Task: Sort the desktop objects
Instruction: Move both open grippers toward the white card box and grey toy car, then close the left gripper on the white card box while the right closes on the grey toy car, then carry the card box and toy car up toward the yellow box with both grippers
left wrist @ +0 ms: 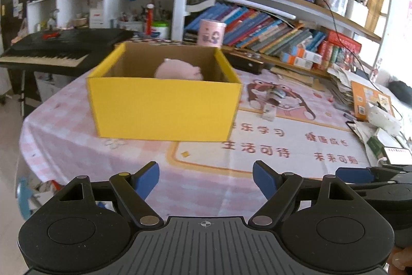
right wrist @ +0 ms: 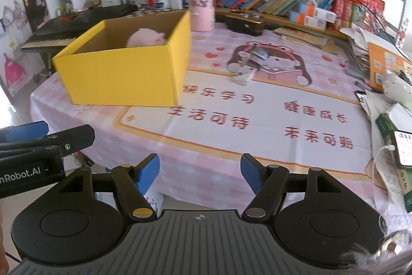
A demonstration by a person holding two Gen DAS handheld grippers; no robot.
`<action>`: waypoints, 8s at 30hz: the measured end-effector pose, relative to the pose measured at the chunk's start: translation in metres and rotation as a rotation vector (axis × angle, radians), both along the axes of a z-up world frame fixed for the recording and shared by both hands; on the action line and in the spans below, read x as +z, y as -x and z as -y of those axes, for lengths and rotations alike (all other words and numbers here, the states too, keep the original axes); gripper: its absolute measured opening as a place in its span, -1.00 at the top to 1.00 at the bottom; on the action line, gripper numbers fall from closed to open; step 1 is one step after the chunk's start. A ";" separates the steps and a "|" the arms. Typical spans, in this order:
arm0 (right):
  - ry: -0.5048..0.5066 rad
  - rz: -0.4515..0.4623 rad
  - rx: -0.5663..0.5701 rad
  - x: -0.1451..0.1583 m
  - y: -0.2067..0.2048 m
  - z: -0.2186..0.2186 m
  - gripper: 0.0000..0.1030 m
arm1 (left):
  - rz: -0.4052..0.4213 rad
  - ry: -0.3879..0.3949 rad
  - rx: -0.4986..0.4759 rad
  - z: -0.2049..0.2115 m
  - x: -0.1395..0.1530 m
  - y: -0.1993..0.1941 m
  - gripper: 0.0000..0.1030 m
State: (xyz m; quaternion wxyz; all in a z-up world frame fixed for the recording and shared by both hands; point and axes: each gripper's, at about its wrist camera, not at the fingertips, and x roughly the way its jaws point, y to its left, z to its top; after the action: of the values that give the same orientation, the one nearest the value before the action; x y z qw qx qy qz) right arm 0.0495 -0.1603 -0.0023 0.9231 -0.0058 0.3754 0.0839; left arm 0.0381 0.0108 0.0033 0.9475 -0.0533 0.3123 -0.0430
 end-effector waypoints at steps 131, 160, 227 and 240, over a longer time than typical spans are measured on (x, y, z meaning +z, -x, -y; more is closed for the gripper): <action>-0.183 -0.006 0.088 -0.012 -0.256 0.122 0.33 | 0.067 -0.074 0.048 0.130 0.009 -0.144 0.45; -0.158 -0.036 0.116 0.017 -0.095 0.054 0.33 | 0.110 0.024 -0.009 0.049 0.016 -0.059 0.45; -0.130 0.026 0.293 0.027 -0.022 -0.081 0.33 | 0.160 0.037 0.120 -0.065 0.023 0.027 0.45; -0.160 0.155 0.342 0.069 -0.108 -0.083 0.33 | 0.256 0.029 0.161 -0.065 0.045 -0.050 0.45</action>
State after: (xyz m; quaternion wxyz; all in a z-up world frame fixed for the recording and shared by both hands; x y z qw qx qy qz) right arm 0.1577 -0.0774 0.0672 0.9191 -0.0027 0.2887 0.2683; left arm 0.0883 0.0761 0.0481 0.9791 -0.0858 0.1832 0.0224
